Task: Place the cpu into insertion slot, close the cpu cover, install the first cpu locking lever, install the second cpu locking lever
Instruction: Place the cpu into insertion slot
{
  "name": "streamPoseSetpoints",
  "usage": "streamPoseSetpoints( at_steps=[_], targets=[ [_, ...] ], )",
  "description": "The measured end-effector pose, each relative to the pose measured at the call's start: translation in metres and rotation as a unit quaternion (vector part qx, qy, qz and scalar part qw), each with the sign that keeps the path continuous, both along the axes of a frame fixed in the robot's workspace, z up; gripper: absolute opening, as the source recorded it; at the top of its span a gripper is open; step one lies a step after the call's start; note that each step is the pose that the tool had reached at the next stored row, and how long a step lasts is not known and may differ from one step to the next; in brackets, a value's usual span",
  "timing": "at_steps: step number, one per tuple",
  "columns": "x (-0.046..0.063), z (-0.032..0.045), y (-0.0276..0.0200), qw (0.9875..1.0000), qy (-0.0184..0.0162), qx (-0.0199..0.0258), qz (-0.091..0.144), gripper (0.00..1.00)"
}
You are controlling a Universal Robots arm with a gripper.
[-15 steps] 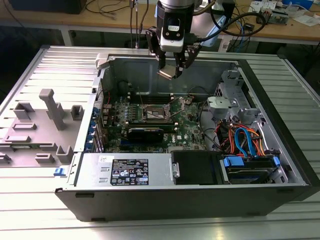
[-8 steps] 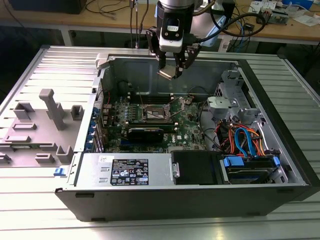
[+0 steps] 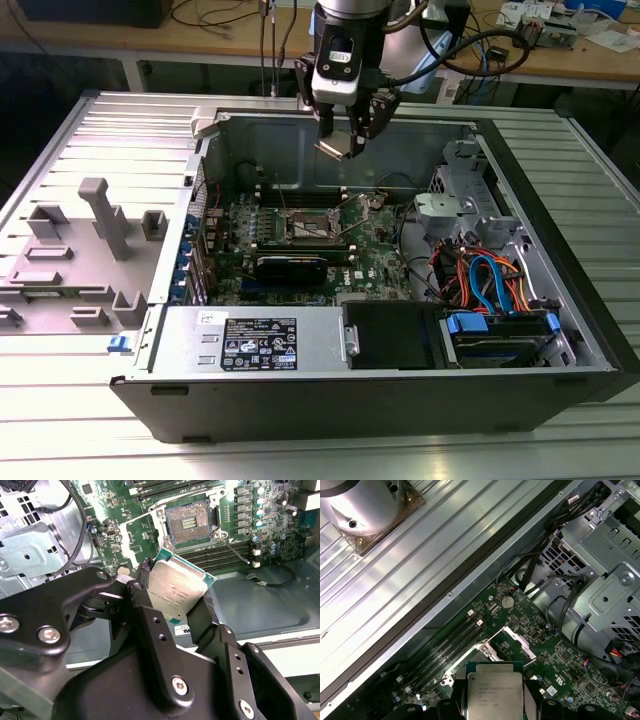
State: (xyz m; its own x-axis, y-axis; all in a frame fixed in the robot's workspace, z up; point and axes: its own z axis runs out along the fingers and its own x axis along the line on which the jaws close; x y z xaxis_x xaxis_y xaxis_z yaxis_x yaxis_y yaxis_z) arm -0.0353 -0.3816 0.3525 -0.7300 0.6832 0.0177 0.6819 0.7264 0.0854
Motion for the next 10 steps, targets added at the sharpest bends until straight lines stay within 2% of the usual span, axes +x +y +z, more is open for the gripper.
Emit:
streamPoseSetpoints(
  at_steps=[10],
  targets=[
    [0.0000,0.0000,0.0000,1.0000,0.0000,0.0000,-0.001,0.54]
  ],
)
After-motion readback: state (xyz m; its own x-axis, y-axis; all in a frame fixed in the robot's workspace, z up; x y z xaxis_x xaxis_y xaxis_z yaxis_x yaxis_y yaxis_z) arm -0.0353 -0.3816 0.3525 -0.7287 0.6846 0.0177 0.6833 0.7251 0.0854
